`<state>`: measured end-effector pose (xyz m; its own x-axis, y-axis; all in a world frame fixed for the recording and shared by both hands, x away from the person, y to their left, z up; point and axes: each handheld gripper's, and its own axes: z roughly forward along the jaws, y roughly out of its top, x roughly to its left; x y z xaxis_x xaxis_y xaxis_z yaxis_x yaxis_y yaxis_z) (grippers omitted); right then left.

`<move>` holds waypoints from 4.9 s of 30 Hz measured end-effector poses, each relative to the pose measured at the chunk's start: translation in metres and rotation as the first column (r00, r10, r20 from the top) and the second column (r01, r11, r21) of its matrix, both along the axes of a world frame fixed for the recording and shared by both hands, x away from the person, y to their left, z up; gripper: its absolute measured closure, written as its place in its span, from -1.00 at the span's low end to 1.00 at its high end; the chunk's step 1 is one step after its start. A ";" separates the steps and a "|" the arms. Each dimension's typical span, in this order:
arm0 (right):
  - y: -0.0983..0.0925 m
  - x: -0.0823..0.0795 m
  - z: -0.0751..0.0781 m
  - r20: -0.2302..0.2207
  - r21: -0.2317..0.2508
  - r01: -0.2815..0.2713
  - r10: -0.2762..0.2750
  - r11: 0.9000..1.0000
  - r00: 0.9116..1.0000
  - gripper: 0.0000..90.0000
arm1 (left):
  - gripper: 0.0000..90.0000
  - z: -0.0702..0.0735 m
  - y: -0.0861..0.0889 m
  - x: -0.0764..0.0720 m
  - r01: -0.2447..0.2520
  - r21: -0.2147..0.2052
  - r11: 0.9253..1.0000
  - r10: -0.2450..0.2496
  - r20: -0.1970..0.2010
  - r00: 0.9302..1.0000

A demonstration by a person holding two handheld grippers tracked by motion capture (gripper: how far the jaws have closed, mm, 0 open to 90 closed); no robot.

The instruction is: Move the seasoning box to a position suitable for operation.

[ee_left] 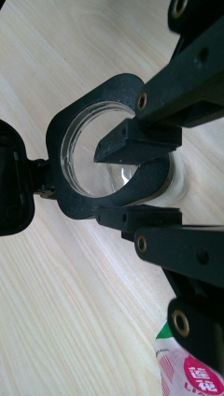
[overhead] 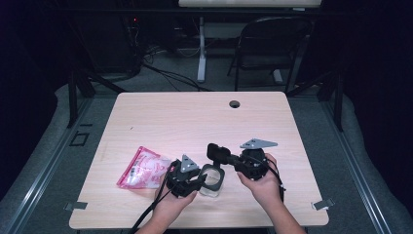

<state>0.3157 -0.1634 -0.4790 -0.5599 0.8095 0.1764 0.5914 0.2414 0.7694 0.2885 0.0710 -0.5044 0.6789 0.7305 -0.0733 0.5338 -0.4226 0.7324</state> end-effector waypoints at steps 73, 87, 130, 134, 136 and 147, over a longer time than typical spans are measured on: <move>-0.014 -0.032 -0.012 0.035 0.092 0.022 -0.026 0.996 0.999 0.13 | 0.03 -0.053 0.125 -0.012 -0.165 0.177 0.970 0.143 0.131 0.981; -0.016 -0.030 -0.013 0.027 0.109 0.027 -0.030 0.994 0.999 0.13 | 0.34 -0.057 0.126 -0.011 -0.201 0.111 0.973 0.184 0.148 0.972; -0.020 -0.030 -0.017 0.025 0.116 0.041 -0.044 0.992 0.999 0.13 | 1.00 -0.029 0.164 -0.002 -0.216 -0.018 0.976 0.217 0.149 0.965; -0.020 -0.029 -0.017 0.026 0.123 0.043 -0.047 0.991 0.999 0.13 | 1.00 -0.023 0.163 0.001 -0.206 -0.006 0.979 0.205 0.141 0.969; -0.021 -0.029 -0.017 0.026 0.124 0.045 -0.049 0.991 0.998 0.13 | 1.00 -0.021 0.161 0.002 -0.202 0.000 0.979 0.200 0.135 0.970; -0.023 -0.028 -0.017 0.016 0.120 0.044 -0.046 0.992 0.999 0.13 | 1.00 -0.008 0.157 0.010 -0.159 0.073 0.985 0.154 0.073 0.985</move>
<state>0.2873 -0.1863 -0.4961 -0.5276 0.8078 0.2629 0.5846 0.1207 0.8023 0.2986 0.2278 -0.5126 0.5571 0.8299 0.0297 0.5491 -0.3949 0.7366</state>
